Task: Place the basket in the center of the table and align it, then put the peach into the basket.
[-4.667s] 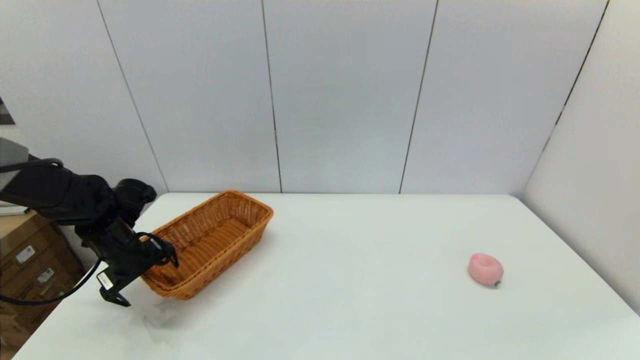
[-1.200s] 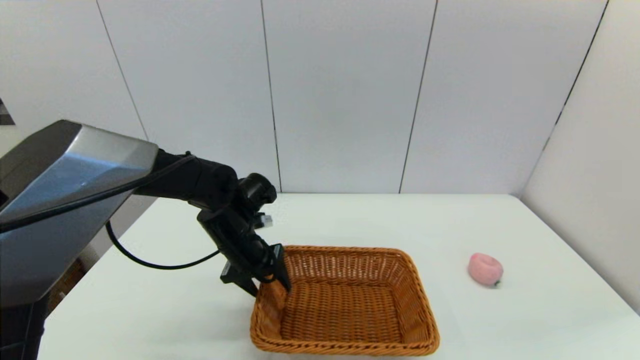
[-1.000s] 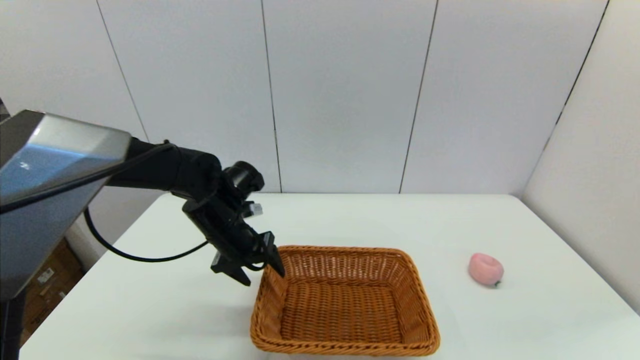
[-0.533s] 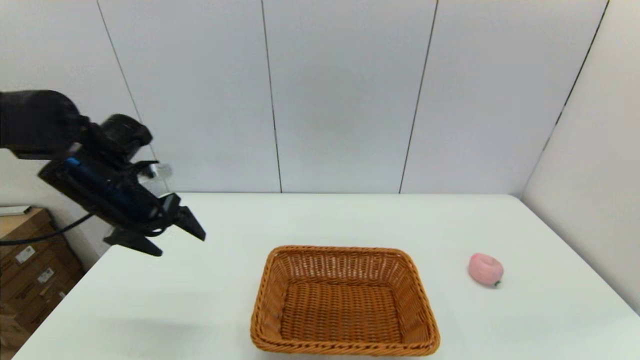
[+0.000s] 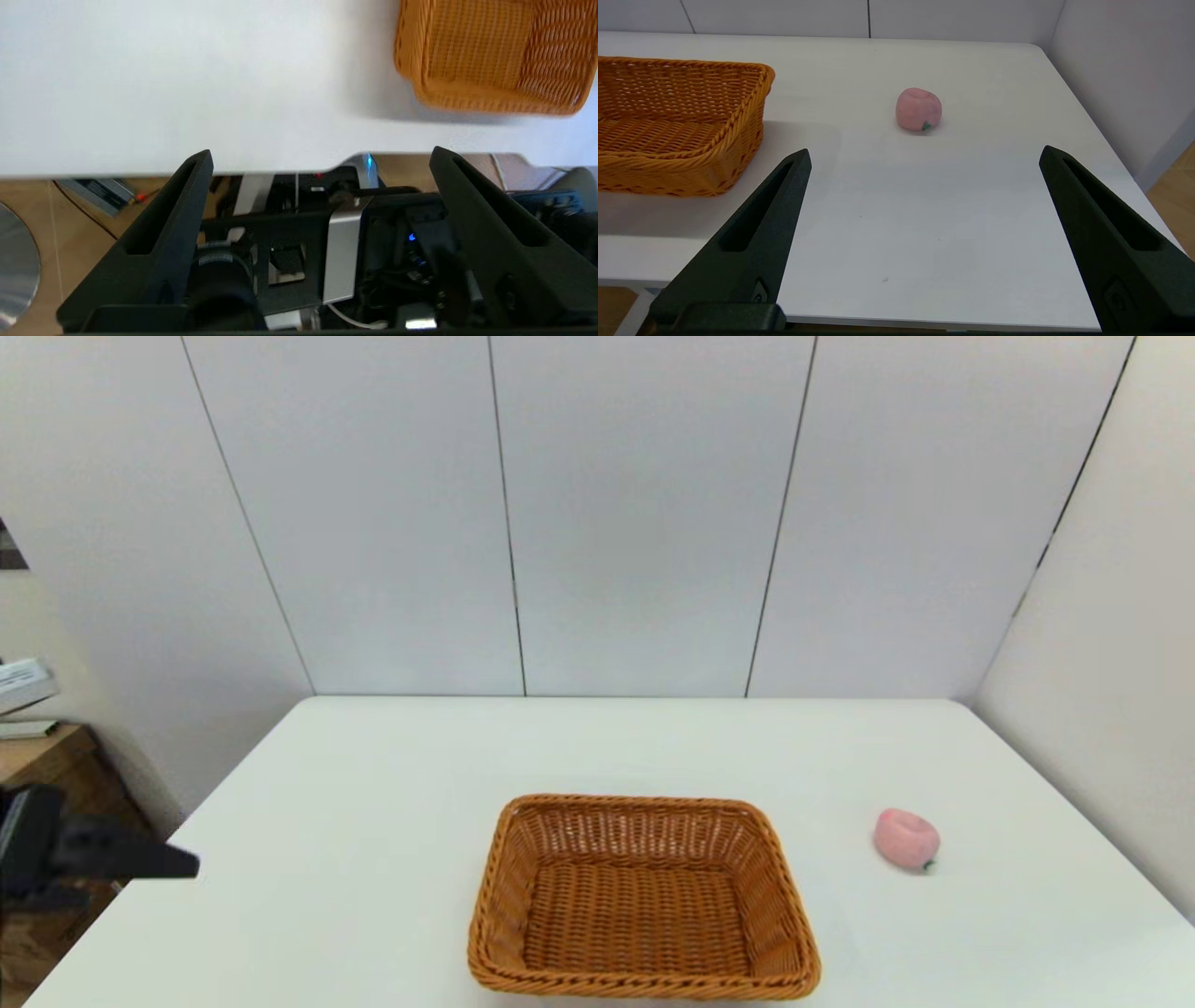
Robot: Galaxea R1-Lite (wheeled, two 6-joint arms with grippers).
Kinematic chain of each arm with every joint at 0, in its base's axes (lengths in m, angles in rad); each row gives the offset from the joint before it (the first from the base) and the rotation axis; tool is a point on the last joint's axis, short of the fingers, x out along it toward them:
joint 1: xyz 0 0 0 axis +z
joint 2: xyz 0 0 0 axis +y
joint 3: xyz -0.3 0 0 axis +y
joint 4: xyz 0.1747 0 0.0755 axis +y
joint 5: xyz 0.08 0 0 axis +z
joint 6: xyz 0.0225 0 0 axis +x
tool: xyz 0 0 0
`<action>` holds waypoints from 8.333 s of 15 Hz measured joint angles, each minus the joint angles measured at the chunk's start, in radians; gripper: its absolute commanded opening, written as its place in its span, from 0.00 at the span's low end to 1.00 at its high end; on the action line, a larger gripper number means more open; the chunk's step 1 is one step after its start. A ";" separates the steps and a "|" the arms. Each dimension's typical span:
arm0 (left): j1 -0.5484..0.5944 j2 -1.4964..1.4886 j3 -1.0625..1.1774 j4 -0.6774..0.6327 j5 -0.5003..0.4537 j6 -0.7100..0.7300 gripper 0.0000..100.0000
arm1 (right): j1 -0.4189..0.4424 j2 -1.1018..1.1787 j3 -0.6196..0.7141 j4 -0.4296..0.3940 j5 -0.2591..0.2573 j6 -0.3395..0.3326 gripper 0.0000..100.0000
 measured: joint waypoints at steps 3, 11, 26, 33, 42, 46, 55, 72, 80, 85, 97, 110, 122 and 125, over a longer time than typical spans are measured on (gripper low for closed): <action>0.019 -0.261 0.155 -0.005 0.003 0.015 1.00 | 0.000 0.000 0.000 0.000 0.001 0.000 1.00; 0.016 -0.706 0.309 0.084 0.028 0.091 1.00 | 0.000 0.000 0.000 0.000 -0.003 0.001 1.00; -0.174 -1.081 0.616 -0.199 0.291 0.108 1.00 | 0.000 0.000 0.000 -0.002 -0.003 0.003 1.00; -0.174 -1.171 1.003 -0.814 0.386 0.093 1.00 | 0.000 0.000 0.000 -0.006 -0.001 0.004 1.00; -0.173 -1.184 1.023 -0.822 0.392 0.028 1.00 | 0.000 0.084 -0.214 0.183 -0.023 0.044 1.00; -0.173 -1.184 1.023 -0.822 0.391 0.036 1.00 | -0.009 0.445 -0.461 0.272 -0.028 0.106 1.00; -0.174 -1.184 1.023 -0.821 0.390 0.035 1.00 | 0.009 1.337 -0.806 0.295 -0.058 0.310 1.00; -0.174 -1.184 1.023 -0.822 0.394 0.026 1.00 | -0.003 1.990 -0.929 -0.040 -0.129 0.422 1.00; -0.174 -1.184 1.023 -0.822 0.394 0.024 1.00 | 0.009 2.106 -0.986 -0.042 -0.125 0.426 0.00; -0.174 -1.184 1.023 -0.822 0.394 0.026 1.00 | 0.011 2.118 -0.991 -0.042 -0.124 0.426 0.00; -0.174 -1.184 1.021 -0.821 0.395 0.024 1.00 | 0.186 1.678 -0.984 0.166 -0.063 0.478 0.00; -0.174 -1.184 1.021 -0.821 0.395 0.024 1.00 | 0.656 1.895 -1.218 0.259 0.019 0.556 1.00; -0.174 -1.184 1.021 -0.820 0.394 0.025 1.00 | 0.571 1.929 -1.275 0.284 0.028 0.557 1.00; -0.174 -1.184 1.021 -0.820 0.394 0.025 1.00 | 0.408 1.884 -1.276 0.306 0.050 0.517 1.00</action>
